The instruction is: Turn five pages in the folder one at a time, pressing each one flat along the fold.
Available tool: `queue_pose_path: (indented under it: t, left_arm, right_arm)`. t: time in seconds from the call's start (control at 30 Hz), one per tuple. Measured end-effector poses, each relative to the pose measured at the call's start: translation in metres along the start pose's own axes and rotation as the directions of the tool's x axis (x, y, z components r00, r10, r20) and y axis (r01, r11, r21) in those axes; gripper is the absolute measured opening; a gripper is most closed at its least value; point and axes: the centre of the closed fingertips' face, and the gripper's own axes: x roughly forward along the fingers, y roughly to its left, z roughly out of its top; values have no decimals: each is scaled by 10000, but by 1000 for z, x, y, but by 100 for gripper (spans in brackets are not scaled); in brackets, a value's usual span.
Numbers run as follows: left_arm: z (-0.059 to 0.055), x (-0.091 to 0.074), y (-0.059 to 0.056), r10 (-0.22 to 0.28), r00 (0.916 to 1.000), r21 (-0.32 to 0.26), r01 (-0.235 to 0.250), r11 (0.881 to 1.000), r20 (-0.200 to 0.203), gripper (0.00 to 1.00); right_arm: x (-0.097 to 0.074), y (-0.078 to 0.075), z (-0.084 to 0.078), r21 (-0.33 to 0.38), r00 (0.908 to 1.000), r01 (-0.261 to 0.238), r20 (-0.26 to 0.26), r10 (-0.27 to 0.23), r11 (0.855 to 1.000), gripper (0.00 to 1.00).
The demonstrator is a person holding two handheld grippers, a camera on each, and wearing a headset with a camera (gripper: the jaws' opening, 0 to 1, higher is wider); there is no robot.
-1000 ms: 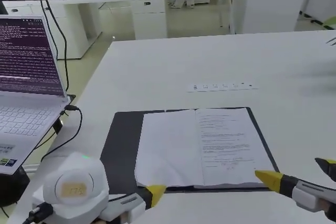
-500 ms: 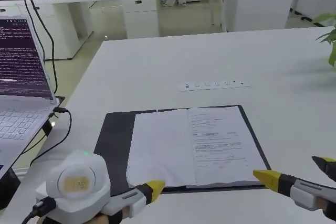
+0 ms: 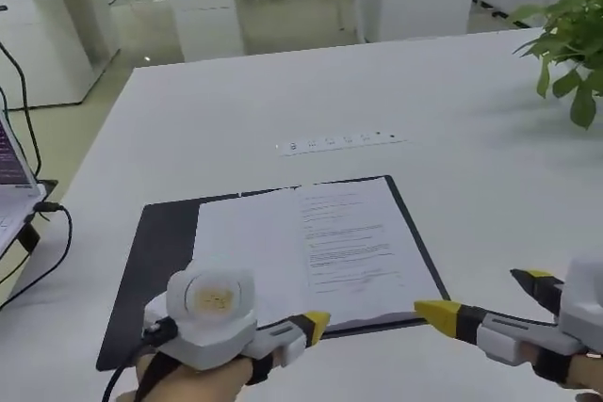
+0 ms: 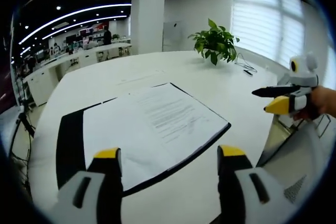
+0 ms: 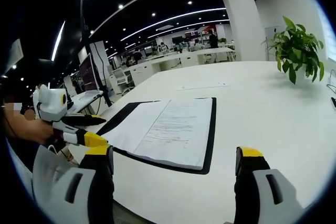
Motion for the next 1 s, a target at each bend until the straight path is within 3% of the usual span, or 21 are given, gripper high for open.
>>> queue_pose_path:
  t: [0.23, 0.4, 0.7, 1.0]
  left_arm:
    - [3, 40, -32, -544, 9984, 309, 547, 9980, -126, 69]
    - [-3, 70, -51, -846, 9958, 255, 855, 9960, -364, 64]
    - [-10, 107, -64, -788, 9956, 141, 796, 9967, -513, 60]
    - [-9, 132, -69, -558, 9982, 81, 560, 9984, -227, 58]
  right_arm:
    - [3, -3, -3, 148, 9999, -91, -82, 92, 9998, 95]
    - [4, -3, -6, 223, 9998, -149, -156, 152, 9996, 94]
    - [10, -6, -10, 367, 9995, -221, -214, 229, 9991, 93]
    - [11, -14, -14, 795, 9999, -109, -101, 117, 9968, 91]
